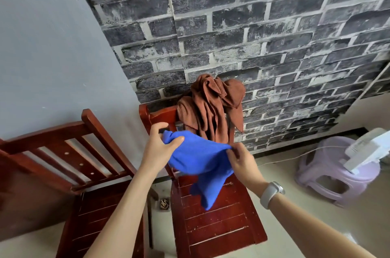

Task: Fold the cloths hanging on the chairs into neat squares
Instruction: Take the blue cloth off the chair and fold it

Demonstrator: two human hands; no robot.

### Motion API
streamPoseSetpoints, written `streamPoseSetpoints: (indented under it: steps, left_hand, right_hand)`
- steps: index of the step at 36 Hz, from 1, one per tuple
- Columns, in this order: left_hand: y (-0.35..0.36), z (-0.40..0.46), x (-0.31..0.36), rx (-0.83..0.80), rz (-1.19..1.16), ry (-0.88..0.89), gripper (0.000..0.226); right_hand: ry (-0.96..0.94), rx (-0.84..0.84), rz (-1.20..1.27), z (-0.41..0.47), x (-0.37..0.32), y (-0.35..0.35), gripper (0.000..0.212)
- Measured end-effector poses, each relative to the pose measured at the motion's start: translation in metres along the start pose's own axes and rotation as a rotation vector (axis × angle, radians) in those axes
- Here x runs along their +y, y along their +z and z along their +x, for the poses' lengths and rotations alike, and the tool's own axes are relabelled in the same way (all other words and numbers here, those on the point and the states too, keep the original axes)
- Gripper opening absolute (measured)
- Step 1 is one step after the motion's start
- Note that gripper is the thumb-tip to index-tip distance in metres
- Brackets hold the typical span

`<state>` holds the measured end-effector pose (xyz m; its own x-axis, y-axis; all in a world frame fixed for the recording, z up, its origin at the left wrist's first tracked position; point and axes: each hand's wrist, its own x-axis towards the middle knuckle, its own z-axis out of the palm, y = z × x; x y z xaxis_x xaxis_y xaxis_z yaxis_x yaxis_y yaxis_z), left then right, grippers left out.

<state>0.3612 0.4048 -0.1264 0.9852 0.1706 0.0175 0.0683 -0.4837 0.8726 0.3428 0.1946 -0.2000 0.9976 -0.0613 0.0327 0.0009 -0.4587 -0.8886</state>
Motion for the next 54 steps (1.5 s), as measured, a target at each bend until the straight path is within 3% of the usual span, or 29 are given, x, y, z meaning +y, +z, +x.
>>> streamPoseSetpoints:
  steps: [4,7,9,14,16,19,24,27,31,33,37,40,45,48,52,54]
  left_hand:
    - [0.004,-0.01,0.0,-0.193,-0.061,0.046,0.028]
    - [0.026,-0.021,-0.002,-0.344,-0.045,0.055,0.039]
    - [0.041,-0.024,-0.004,-0.404,-0.014,0.076,0.043]
    - [0.054,-0.025,-0.005,-0.253,0.053,0.2,0.015]
    - [0.056,-0.025,-0.005,-0.209,0.014,0.227,0.017]
    - [0.058,-0.026,0.0,-0.206,-0.087,0.246,0.03]
    - [0.056,-0.026,0.013,-0.281,-0.344,0.056,0.045]
    - [0.052,-0.026,0.017,-0.317,-0.477,-0.04,0.041]
    - [0.042,-0.02,0.02,-0.223,-0.657,-0.113,0.028]
    - [0.036,-0.017,0.02,-0.201,-0.677,-0.107,0.034]
    - [0.023,-0.009,0.013,-0.182,-0.597,-0.064,0.044]
    - [0.013,-0.002,0.004,-0.092,-0.495,-0.068,0.031]
    - [0.004,0.003,-0.012,-0.01,-0.257,-0.035,0.03]
    - [0.004,0.005,-0.02,-0.029,-0.16,-0.018,0.025]
    - [0.0,0.011,-0.027,-0.081,-0.097,-0.035,0.03]
    - [-0.003,0.013,-0.033,-0.133,-0.077,-0.061,0.042]
  right_hand:
    - [-0.054,0.008,0.088,0.004,-0.011,-0.01,0.023]
    - [-0.111,-0.028,0.17,0.001,-0.025,-0.007,0.034]
    - [-0.108,-0.079,0.226,-0.002,-0.029,-0.006,0.028]
    - [0.019,-0.2,0.376,-0.01,-0.015,-0.018,0.027]
    - [0.128,-0.169,0.436,-0.013,-0.002,-0.021,0.029]
    - [0.219,-0.137,0.338,-0.018,0.02,-0.02,0.026]
    - [0.248,-0.251,0.397,-0.021,0.021,-0.009,0.012]
    - [0.269,-0.238,0.615,-0.013,0.012,0.0,0.022]
    - [0.41,-0.207,0.831,0.002,0.006,0.007,0.029]
    - [0.403,-0.155,0.878,0.01,0.002,0.009,0.027]
    - [0.382,-0.021,0.681,0.021,0.0,0.011,0.009]
    - [0.385,0.044,0.445,0.025,0.01,0.01,0.018]
    - [0.279,0.112,0.098,0.026,0.01,-0.008,0.032]
    - [0.242,0.101,-0.058,0.029,0.008,-0.02,0.022]
    - [0.265,0.144,-0.06,0.036,0.013,-0.037,0.013]
    - [0.296,0.173,0.025,0.037,0.019,-0.048,0.011]
